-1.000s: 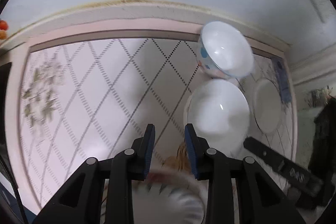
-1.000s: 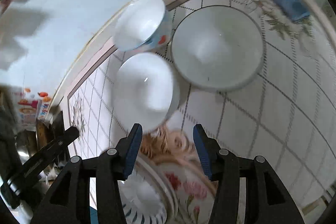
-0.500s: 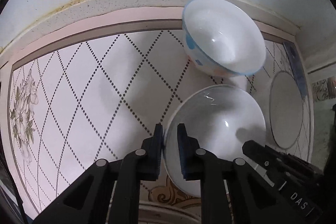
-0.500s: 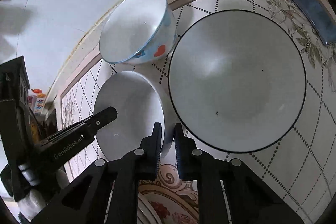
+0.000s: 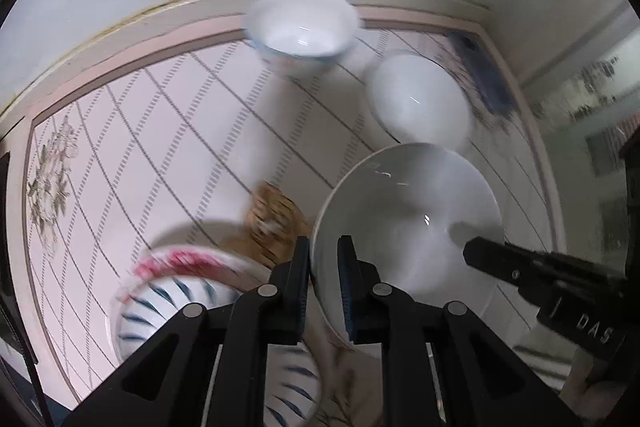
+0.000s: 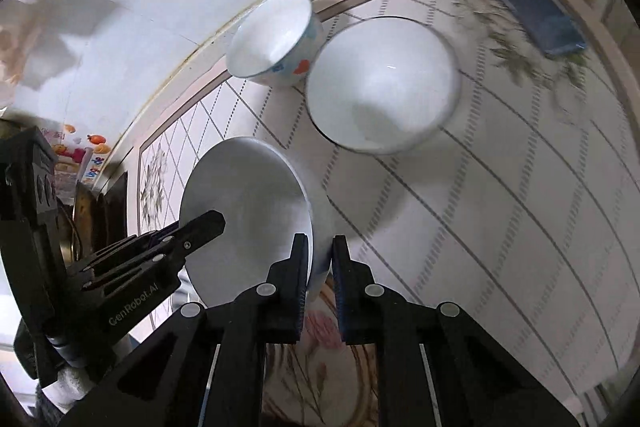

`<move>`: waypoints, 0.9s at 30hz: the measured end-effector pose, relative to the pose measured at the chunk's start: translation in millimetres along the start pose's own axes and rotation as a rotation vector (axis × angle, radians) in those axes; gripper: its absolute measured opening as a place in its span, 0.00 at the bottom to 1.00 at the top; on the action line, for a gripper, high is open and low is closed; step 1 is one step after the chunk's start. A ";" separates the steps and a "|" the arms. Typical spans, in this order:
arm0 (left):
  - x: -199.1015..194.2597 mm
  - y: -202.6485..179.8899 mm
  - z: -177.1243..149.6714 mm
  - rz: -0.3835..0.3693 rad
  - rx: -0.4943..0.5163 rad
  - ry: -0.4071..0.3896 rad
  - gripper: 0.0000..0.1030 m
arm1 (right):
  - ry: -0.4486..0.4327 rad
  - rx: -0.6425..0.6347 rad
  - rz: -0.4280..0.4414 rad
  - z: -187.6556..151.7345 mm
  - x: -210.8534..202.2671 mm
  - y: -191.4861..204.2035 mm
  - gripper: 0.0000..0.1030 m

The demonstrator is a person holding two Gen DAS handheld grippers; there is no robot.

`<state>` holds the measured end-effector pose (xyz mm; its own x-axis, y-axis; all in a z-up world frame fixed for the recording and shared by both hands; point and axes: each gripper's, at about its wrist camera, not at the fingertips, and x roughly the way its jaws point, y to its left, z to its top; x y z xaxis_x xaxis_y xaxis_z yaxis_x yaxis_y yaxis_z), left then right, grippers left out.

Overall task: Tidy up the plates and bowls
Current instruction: 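Grasp the black-rimmed white bowl with both grippers and lift it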

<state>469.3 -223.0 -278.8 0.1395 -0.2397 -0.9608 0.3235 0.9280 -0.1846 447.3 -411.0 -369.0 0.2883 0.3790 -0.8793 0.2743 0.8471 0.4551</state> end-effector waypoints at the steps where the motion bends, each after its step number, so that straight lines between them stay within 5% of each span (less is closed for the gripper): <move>1: 0.3 -8.5 -5.6 -0.009 0.008 0.003 0.12 | -0.002 0.003 -0.004 -5.0 -7.7 -5.3 0.13; 11: 41.9 -69.4 -32.6 -0.039 0.087 0.094 0.12 | 0.046 0.096 -0.032 -61.7 -32.9 -86.1 0.13; 27: 71.9 -84.0 -40.2 0.008 0.112 0.158 0.12 | 0.109 0.150 -0.014 -71.1 -7.7 -127.3 0.14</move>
<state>414.6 -306.7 -340.7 -0.0038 -0.1769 -0.9842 0.4259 0.8902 -0.1616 344.9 -495.3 -430.2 0.1843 0.4126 -0.8921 0.4136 0.7908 0.4512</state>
